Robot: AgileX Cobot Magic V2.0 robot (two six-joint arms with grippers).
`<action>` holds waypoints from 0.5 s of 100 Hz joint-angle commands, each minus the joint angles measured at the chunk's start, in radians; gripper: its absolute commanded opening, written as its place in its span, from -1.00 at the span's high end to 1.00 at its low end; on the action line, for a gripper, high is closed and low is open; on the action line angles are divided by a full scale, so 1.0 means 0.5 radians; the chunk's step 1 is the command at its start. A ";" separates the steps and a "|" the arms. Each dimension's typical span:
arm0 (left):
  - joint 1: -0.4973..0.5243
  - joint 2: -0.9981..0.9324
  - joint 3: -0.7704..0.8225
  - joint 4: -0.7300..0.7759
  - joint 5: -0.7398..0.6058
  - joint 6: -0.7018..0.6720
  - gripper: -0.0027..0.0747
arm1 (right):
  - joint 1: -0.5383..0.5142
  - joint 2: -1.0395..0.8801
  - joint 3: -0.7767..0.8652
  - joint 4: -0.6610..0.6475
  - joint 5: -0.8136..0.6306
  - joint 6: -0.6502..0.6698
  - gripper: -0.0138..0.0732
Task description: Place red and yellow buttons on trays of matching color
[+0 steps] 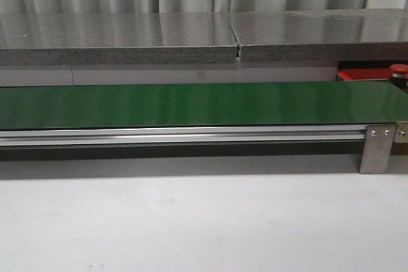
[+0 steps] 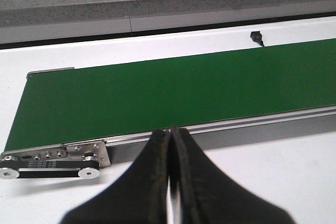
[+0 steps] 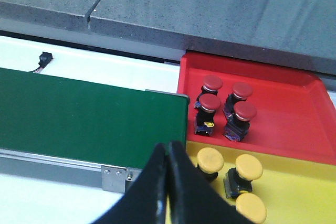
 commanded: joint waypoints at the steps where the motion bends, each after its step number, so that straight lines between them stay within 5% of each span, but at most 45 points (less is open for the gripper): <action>1: -0.018 0.008 -0.054 -0.036 -0.143 -0.009 0.98 | -0.009 -0.033 -0.018 -0.020 -0.144 -0.015 0.84; 50: -0.018 0.008 -0.054 -0.036 -0.143 -0.009 0.98 | -0.009 -0.428 0.530 0.073 -0.620 -0.015 0.84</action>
